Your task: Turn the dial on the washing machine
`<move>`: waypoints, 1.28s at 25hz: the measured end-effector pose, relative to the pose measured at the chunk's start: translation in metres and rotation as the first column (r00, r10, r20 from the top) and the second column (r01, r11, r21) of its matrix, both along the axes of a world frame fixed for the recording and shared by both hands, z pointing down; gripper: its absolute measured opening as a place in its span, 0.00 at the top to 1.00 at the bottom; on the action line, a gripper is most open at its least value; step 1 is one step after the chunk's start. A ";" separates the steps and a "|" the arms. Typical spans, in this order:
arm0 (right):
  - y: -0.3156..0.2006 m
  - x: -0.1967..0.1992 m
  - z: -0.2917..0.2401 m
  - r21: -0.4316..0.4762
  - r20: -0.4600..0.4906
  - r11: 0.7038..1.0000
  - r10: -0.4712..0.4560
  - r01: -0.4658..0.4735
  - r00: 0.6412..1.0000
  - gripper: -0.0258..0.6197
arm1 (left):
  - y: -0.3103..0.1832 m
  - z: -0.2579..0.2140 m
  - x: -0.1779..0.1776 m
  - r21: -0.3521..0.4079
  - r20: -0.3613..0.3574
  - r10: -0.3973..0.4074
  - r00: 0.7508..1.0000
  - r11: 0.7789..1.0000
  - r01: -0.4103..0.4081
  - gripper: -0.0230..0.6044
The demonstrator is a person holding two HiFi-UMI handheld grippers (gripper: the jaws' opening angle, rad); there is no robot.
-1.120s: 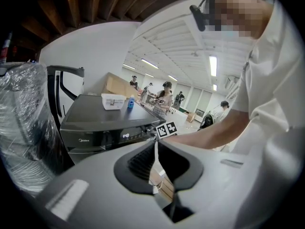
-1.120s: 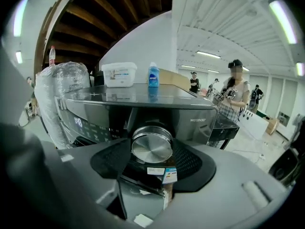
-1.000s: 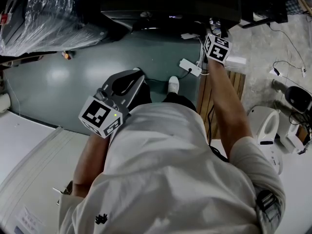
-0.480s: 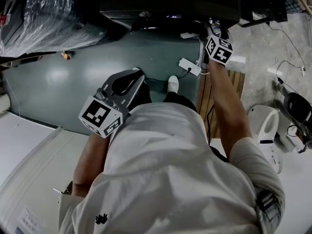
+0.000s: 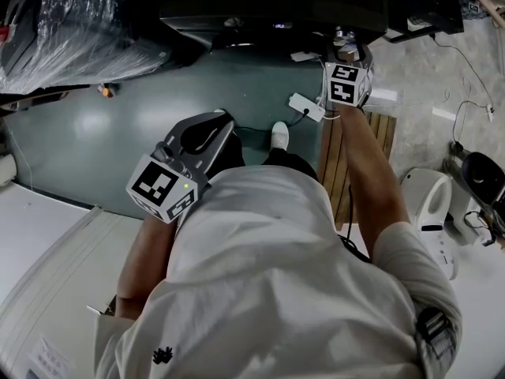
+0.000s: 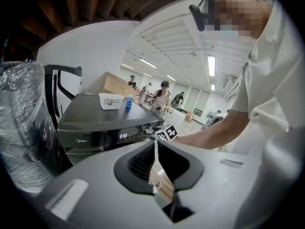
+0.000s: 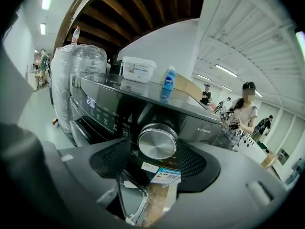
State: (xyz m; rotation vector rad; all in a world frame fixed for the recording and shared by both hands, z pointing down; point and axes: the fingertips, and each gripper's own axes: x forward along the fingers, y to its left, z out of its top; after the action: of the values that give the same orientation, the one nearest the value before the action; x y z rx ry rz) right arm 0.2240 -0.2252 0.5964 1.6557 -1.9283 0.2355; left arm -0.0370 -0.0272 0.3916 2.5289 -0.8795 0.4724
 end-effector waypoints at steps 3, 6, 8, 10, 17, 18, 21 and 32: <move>-0.004 0.001 0.000 -0.006 -0.023 1.000 0.010 -0.011 1.000 0.53 | 0.000 -0.002 -0.002 0.003 0.006 -0.006 1.000 1.000 0.006 0.85; -0.007 0.003 0.004 -0.009 -0.029 0.999 0.031 -0.031 0.999 0.53 | 0.001 -0.001 -0.006 -0.001 0.008 -0.015 1.000 1.000 0.015 0.85; -0.008 0.003 0.006 -0.016 -0.028 0.999 0.045 -0.045 0.999 0.53 | 0.002 0.000 -0.008 -0.005 0.007 -0.022 1.000 1.000 0.022 0.85; -0.009 0.004 0.007 -0.020 -0.023 0.998 0.060 -0.060 0.998 0.53 | 0.002 -0.001 -0.010 -0.003 0.006 -0.025 1.000 1.000 0.025 0.85; -0.009 0.010 0.005 -0.031 0.033 0.993 0.118 -0.117 0.993 0.54 | 0.002 0.000 -0.010 -0.003 -0.003 -0.025 1.000 1.000 0.025 0.85; -0.009 0.010 0.004 -0.030 0.042 0.992 0.120 -0.119 0.992 0.54 | 0.001 0.000 -0.010 -0.001 -0.003 -0.023 1.000 1.000 0.023 0.85; -0.009 0.013 -0.003 -0.031 0.122 0.989 0.149 -0.146 0.981 0.54 | 0.001 0.000 -0.010 0.001 -0.002 -0.021 1.000 1.000 0.021 0.85; -0.004 0.018 -0.006 -0.053 0.382 0.974 0.222 -0.218 0.897 0.54 | 0.002 -0.001 -0.007 0.011 -0.008 -0.021 1.000 1.000 0.021 0.85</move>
State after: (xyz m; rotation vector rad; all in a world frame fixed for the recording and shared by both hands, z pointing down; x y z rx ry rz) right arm 0.2425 -0.2289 0.5908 1.9361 -2.0032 0.7075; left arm -0.0440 -0.0249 0.3906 2.5269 -0.9068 0.4518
